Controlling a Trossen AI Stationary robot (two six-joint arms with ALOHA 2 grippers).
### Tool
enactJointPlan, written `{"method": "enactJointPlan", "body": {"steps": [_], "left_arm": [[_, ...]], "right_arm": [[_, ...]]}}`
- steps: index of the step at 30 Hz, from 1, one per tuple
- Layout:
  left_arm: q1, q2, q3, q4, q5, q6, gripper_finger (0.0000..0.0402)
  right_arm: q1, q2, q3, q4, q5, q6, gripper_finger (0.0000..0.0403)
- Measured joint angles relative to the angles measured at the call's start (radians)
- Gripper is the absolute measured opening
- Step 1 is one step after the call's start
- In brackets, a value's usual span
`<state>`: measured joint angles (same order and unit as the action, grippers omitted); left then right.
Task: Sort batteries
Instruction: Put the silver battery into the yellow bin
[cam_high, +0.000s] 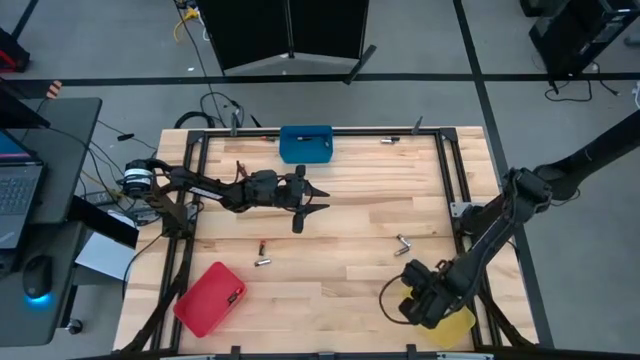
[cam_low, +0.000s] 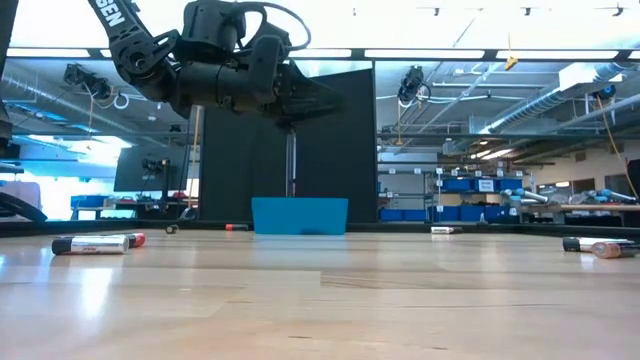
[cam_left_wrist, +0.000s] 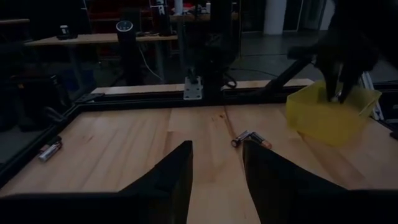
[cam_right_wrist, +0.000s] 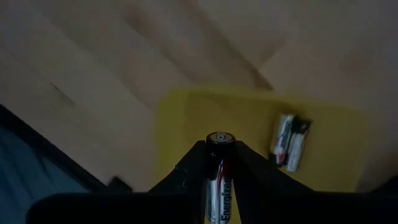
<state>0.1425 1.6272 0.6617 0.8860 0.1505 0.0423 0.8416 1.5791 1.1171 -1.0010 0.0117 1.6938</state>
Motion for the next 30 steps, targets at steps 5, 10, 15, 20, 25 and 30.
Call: {"method": "enactJointPlan", "body": {"steps": [5,10,15,20,25,30], "left_arm": [[0.000,0.000,0.000,0.001,0.000,-0.009,0.0149],[0.000,0.000,0.000,0.002,0.000,-0.010,0.0149],[0.000,0.000,0.000,0.001,0.000,-0.026,0.0149],[0.000,0.000,0.000,0.001,0.000,-0.028,0.0149],[0.000,0.000,0.000,0.000,0.000,-0.028,0.0149],[0.000,0.000,0.000,0.000,0.000,-0.028,0.0149]], "right_arm": [[0.025,-0.002,-0.133,0.191,-0.035,0.023,0.0061],[0.028,-0.002,-0.237,0.321,-0.028,0.066,0.0061],[0.028,-0.002,-0.275,0.334,-0.011,0.084,0.0061],[0.028,-0.002,-0.283,0.335,-0.007,0.084,0.0063],[0.028,-0.002,-0.283,0.335,-0.006,0.084,0.0097],[0.028,-0.002,-0.283,0.335,-0.006,0.083,0.0116]]}}
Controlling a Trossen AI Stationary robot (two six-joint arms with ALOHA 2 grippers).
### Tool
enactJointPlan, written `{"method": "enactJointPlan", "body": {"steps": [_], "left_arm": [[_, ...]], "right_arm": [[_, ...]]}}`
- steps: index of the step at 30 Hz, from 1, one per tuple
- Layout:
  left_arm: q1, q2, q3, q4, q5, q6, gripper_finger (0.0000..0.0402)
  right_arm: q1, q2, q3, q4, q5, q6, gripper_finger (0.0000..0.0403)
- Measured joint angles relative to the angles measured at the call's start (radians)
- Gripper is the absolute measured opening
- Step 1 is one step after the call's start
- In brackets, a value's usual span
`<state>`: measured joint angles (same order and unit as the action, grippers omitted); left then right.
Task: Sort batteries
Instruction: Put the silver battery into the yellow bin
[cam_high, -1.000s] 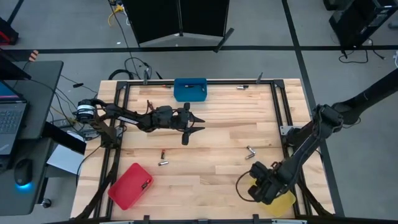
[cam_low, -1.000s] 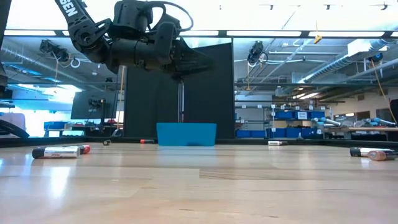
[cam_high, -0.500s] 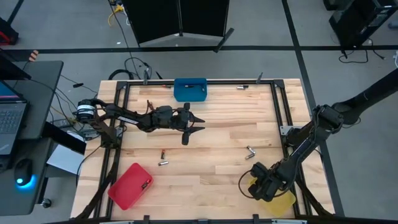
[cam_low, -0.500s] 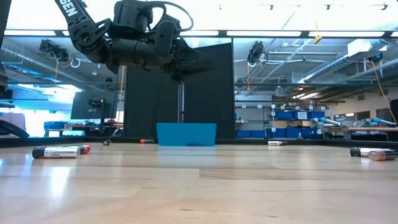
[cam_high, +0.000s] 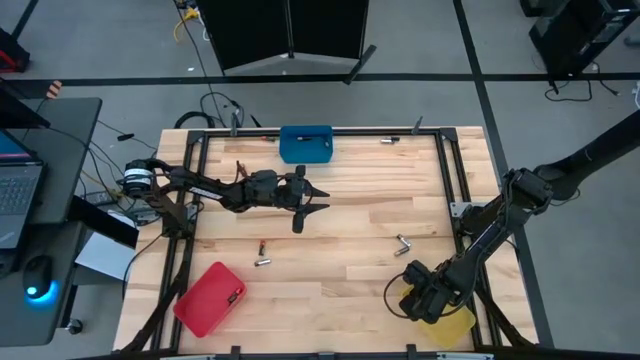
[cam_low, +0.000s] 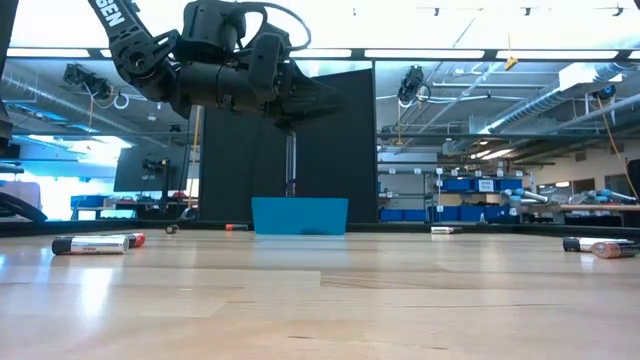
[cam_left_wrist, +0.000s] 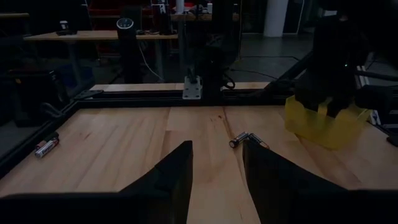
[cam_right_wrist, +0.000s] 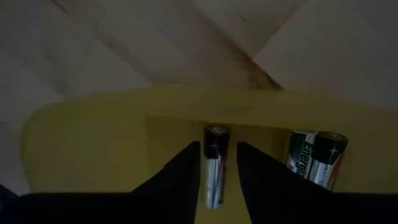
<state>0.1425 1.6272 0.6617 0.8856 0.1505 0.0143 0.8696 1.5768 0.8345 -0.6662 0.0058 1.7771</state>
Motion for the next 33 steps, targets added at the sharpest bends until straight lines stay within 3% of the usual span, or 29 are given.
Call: {"method": "enactJointPlan", "body": {"steps": [7,15,21,27,33], "left_arm": [[0.000,0.000,0.000,0.000,0.000,0.000,0.0149],[0.000,-0.036,0.000,-0.005,0.000,0.009,0.0149],[0.000,-0.133,0.000,-0.141,-0.001,0.063,0.0149],[0.000,-0.222,0.000,-0.256,-0.001,0.087,0.0149],[0.000,-0.218,0.000,-0.189,0.064,0.058,0.0148]], "right_arm": [[0.000,-0.033,0.000,0.000,-0.024,-0.008,0.0132],[-0.001,-0.168,0.001,-0.002,-0.025,-0.039,0.0142],[-0.001,-0.276,0.001,-0.019,0.024,-0.084,0.0142],[-0.027,-0.377,0.001,-0.024,0.206,-0.271,0.0142],[-0.197,-0.493,0.002,-0.024,0.442,-0.679,0.0142]]}}
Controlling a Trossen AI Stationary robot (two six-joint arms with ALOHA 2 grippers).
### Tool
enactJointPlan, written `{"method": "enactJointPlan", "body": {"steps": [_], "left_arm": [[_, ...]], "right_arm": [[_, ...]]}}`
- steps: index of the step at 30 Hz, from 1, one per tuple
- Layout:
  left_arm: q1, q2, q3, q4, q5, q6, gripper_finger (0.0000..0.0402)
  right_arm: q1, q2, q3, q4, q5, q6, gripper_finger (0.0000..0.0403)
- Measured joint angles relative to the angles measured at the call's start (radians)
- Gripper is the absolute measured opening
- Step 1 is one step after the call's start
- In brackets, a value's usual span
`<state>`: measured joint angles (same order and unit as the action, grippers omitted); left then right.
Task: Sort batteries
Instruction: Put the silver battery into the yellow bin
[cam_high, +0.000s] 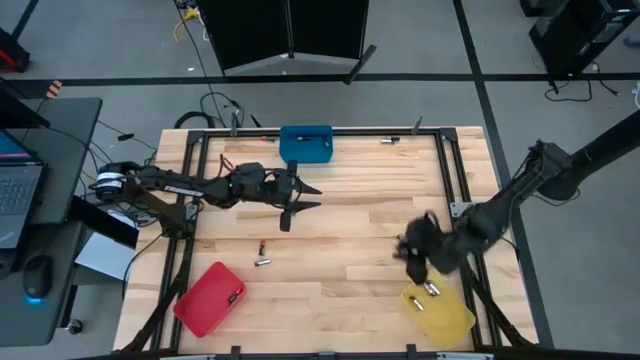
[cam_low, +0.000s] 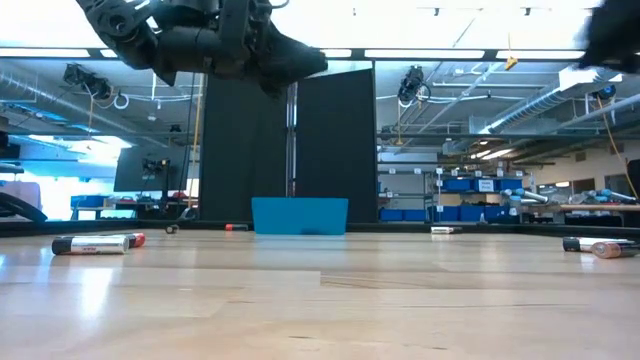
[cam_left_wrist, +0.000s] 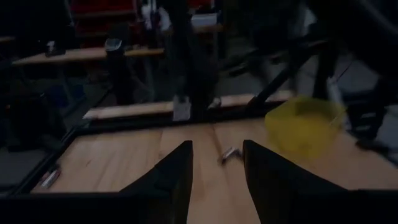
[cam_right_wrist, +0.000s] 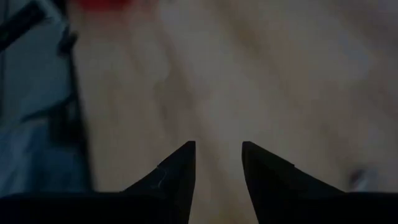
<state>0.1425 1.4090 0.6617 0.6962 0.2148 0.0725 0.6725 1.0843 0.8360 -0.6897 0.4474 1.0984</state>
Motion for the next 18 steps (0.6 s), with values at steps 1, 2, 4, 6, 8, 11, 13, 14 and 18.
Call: {"method": "enactJointPlan", "body": {"steps": [1,2,4,6,8,11,13,14,18], "left_arm": [[0.000,0.004,-0.001,0.016,0.018,-0.013,0.0147],[0.000,0.007,-0.009,0.041,0.037,-0.031,0.0144],[0.000,0.023,-0.030,0.116,0.067,-0.059,0.0139],[0.000,0.025,-0.063,0.181,0.075,-0.075,0.0133],[0.000,0.033,-0.090,0.244,0.075,-0.077,0.0127],[0.000,0.037,-0.138,0.319,0.074,-0.077,0.0120],[0.000,0.036,-0.162,0.357,0.071,-0.078,0.0117],[0.000,0.036,-0.171,0.371,0.069,-0.080,0.0116],[0.000,0.036,-0.190,0.385,0.048,-0.079,0.0115]], "right_arm": [[-0.042,-0.017,0.000,-0.002,0.010,-0.060,0.0142],[-0.096,-0.032,0.000,-0.005,0.011,-0.116,0.0142],[-0.208,-0.053,0.000,-0.008,-0.003,-0.226,0.0142],[-0.329,-0.058,0.000,-0.001,-0.044,-0.335,0.0142],[-0.457,-0.057,0.000,0.015,-0.087,-0.434,0.0142],[-0.655,-0.030,0.000,0.037,-0.145,-0.563,0.0142],[-0.785,0.006,0.000,0.051,-0.188,-0.647,0.0142],[-0.850,0.026,0.000,0.067,-0.214,-0.695,0.0142],[-1.068,0.146,0.024,0.092,-0.335,-0.881,0.0142]]}}
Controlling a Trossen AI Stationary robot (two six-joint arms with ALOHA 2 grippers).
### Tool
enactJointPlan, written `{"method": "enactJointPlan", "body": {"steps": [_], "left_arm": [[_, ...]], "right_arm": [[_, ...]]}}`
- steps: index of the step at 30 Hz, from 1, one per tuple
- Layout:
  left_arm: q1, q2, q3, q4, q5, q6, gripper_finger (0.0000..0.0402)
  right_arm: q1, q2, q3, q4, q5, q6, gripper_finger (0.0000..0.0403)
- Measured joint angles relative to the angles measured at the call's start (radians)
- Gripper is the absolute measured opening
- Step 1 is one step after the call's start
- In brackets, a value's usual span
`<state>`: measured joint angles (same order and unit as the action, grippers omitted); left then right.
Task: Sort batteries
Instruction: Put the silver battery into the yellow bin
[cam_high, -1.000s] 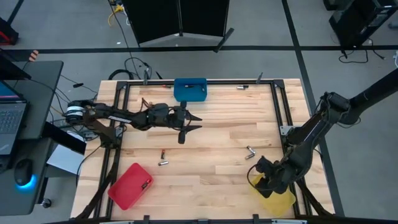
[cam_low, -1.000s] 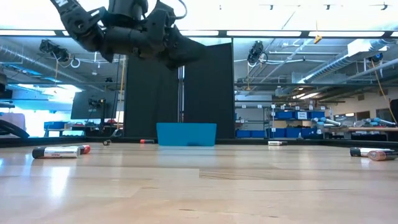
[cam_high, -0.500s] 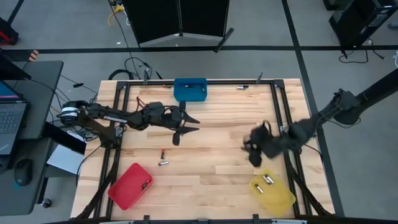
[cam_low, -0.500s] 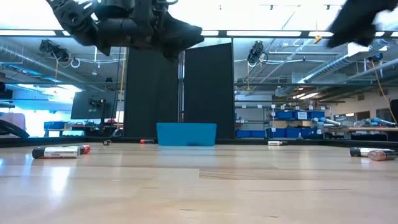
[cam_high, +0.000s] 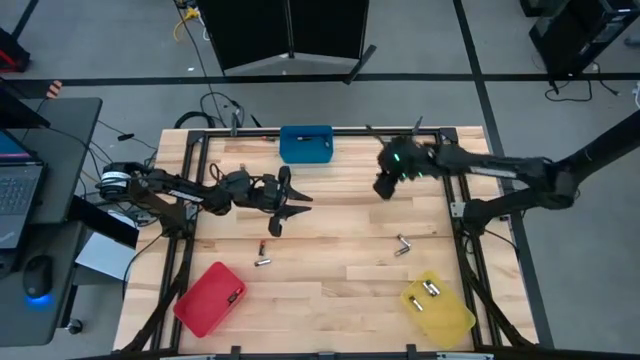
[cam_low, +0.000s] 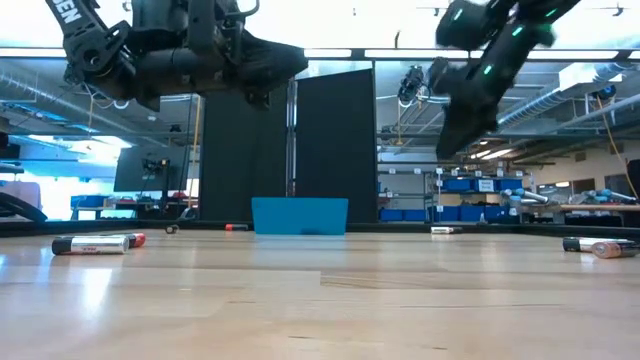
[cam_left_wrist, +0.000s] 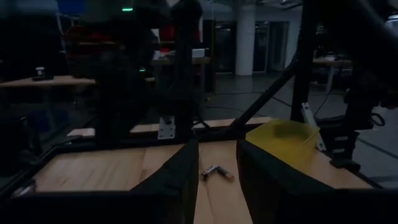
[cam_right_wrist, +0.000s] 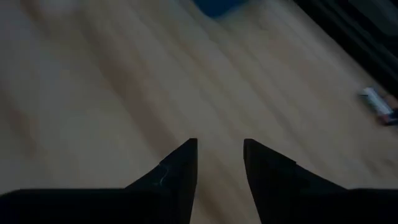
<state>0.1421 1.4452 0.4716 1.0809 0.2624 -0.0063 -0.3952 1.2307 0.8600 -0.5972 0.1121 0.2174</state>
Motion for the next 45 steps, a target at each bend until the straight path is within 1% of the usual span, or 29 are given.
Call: {"method": "enactJointPlan", "body": {"steps": [4,9,12,17,19,23,26,33,39,45], "left_arm": [[0.000,0.000,-0.006,-0.003,-0.013,-0.001,0.0115],[0.000,0.000,-0.005,-0.008,-0.015,-0.002,0.0115],[0.000,0.000,-0.005,-0.010,-0.015,-0.004,0.0115],[0.000,0.000,-0.005,-0.012,-0.015,-0.005,0.0115],[0.000,0.000,-0.005,-0.015,-0.015,-0.005,0.0115],[0.000,0.000,-0.005,-0.030,-0.015,-0.001,0.0115],[0.000,0.000,-0.005,-0.046,-0.015,-0.001,0.0115],[0.000,0.000,-0.005,-0.074,-0.015,0.000,0.0115],[0.000,0.000,-0.005,-0.078,-0.015,0.002,0.0115],[0.000,0.000,-0.005,-0.080,-0.015,0.002,0.0115]], "right_arm": [[-0.137,0.146,0.114,-0.045,-0.024,-0.177,0.0142],[-0.248,0.335,0.322,-0.157,-0.024,-0.390,0.0142],[-0.292,0.450,0.433,-0.232,-0.020,-0.488,0.0142],[-0.336,0.621,0.571,-0.392,0.062,-0.620,0.0142],[-0.350,0.682,0.609,-0.435,0.081,-0.647,0.0142],[-0.368,0.777,0.681,-0.478,0.089,-0.685,0.0142],[-0.374,0.835,0.733,-0.499,0.127,-0.715,0.0142],[-0.400,0.952,0.832,-0.571,0.149,-0.749,0.0142],[-0.408,1.012,0.859,-0.569,0.220,-0.753,0.0140],[-0.425,1.010,0.860,-0.550,0.228,-0.764,0.0138]]}}
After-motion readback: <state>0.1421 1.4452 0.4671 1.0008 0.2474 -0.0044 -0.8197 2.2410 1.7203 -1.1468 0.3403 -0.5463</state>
